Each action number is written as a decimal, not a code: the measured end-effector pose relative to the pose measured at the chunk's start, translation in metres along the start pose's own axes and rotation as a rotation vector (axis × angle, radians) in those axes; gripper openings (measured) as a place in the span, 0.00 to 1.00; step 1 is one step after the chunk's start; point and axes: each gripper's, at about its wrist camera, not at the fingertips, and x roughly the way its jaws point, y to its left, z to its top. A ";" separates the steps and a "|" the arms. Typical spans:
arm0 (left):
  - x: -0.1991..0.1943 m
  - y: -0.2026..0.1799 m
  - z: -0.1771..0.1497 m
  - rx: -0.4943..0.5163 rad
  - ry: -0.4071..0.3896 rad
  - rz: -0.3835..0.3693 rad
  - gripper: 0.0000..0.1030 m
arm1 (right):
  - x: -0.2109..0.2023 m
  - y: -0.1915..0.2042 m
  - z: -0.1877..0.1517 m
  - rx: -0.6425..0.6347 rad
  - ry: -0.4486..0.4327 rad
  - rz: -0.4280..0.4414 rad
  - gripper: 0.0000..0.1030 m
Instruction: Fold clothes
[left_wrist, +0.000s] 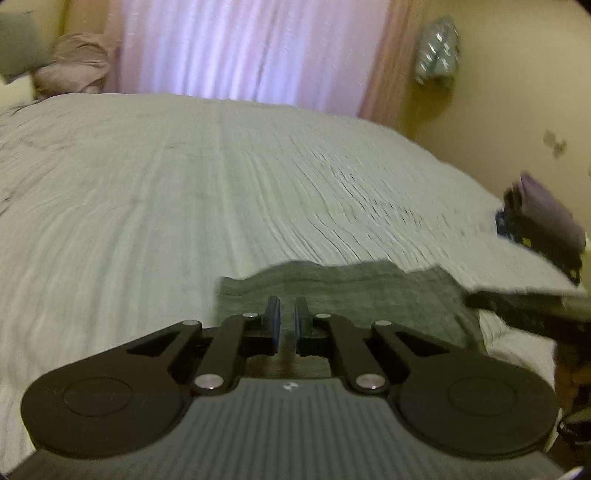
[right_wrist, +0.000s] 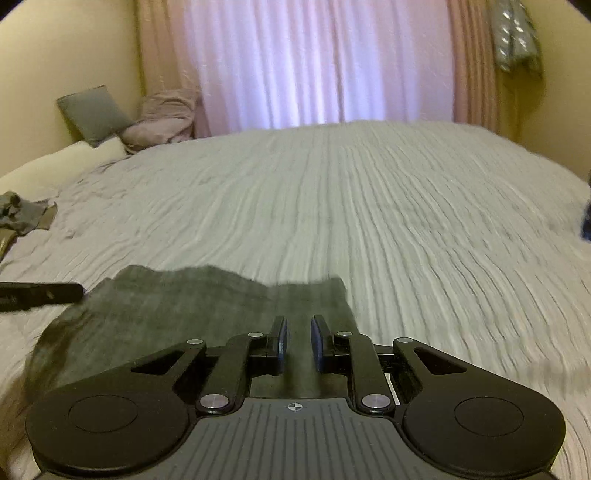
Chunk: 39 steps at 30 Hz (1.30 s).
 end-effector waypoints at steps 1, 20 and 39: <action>0.010 -0.002 0.000 -0.009 0.023 -0.002 0.04 | 0.009 0.000 0.000 0.001 0.009 0.012 0.17; 0.026 -0.020 0.032 -0.002 0.048 0.053 0.04 | 0.004 -0.006 0.020 0.081 0.011 0.039 0.17; 0.044 0.005 0.030 -0.053 0.032 0.057 0.03 | 0.042 -0.014 0.030 0.149 0.103 0.005 0.17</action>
